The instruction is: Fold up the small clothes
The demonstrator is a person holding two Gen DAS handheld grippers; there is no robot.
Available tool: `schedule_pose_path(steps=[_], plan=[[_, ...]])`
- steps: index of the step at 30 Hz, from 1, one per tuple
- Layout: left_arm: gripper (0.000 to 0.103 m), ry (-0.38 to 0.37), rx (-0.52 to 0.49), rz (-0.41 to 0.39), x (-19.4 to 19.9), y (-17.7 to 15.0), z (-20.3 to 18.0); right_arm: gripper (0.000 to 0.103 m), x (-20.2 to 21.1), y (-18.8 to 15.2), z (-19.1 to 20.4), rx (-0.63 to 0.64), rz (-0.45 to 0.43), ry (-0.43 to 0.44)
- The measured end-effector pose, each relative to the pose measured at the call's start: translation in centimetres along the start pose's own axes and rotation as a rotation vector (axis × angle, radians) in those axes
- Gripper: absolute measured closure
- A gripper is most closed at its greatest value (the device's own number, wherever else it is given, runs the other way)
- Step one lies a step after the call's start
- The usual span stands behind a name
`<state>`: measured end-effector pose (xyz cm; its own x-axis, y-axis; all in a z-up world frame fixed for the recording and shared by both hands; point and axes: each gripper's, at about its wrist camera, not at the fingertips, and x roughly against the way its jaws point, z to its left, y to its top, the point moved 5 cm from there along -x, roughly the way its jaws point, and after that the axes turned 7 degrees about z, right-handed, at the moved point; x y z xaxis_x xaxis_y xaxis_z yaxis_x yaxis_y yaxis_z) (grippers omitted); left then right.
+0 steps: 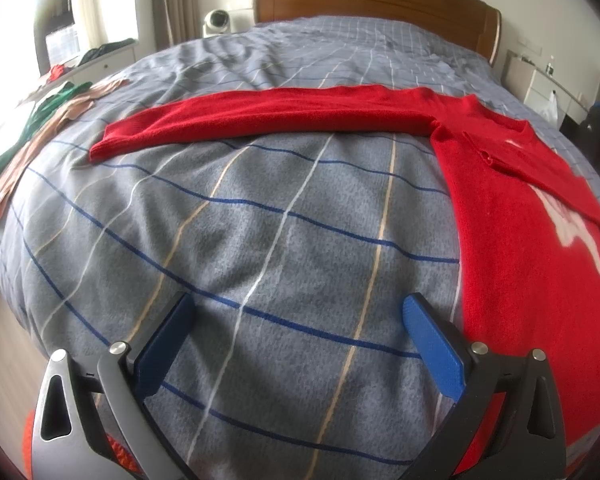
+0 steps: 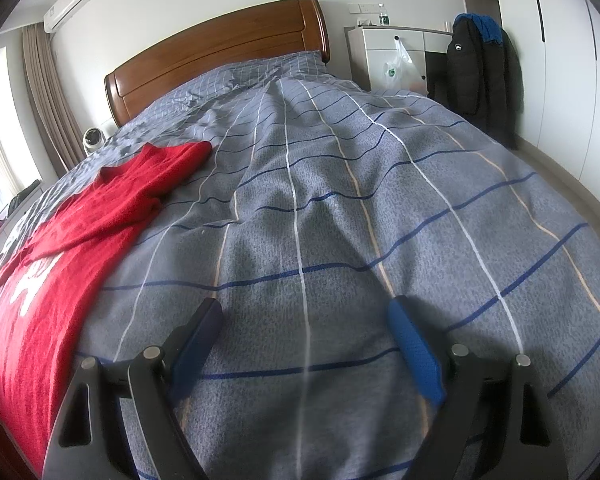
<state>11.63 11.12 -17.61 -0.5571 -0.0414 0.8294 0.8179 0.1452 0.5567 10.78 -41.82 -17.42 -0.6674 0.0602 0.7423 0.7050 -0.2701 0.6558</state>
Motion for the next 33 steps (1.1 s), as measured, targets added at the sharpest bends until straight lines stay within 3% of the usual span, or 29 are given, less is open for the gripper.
schedule_pose_path(steps=[8,11,13,16,21,27,31,33], plan=[[0.0,0.001,-0.003,0.003,0.0,0.0,0.0,0.019,-0.1,0.0,-0.1,0.003,0.001,-0.008],[0.001,-0.007,-0.015,0.038,0.2,-0.1,-0.1,0.019,-0.1,0.0,-0.1,0.005,0.001,-0.012],[0.001,-0.052,-0.014,0.075,0.8,0.1,-0.1,0.019,-0.2,0.0,-0.1,0.006,0.002,-0.013],[0.001,-0.12,0.014,0.07,2.3,1.0,0.8,0.019,-0.2,0.0,-0.2,0.008,0.003,-0.017],[0.001,-0.176,0.122,0.055,3.2,4.6,5.3,0.019,-0.2,0.0,-0.2,0.01,0.004,-0.019],[0.001,-0.109,0.366,0.117,-0.7,9.6,15.8,0.018,-0.3,0.0,-0.4,0.015,0.006,-0.026],[0.003,-0.104,0.505,0.175,-3.3,10.3,19.6,0.018,-0.3,0.0,-0.4,0.017,0.006,-0.029],[0.007,-0.107,0.523,0.178,-4.1,10.7,19.9,0.018,-0.3,0.1,-0.4,0.018,0.007,-0.032]])
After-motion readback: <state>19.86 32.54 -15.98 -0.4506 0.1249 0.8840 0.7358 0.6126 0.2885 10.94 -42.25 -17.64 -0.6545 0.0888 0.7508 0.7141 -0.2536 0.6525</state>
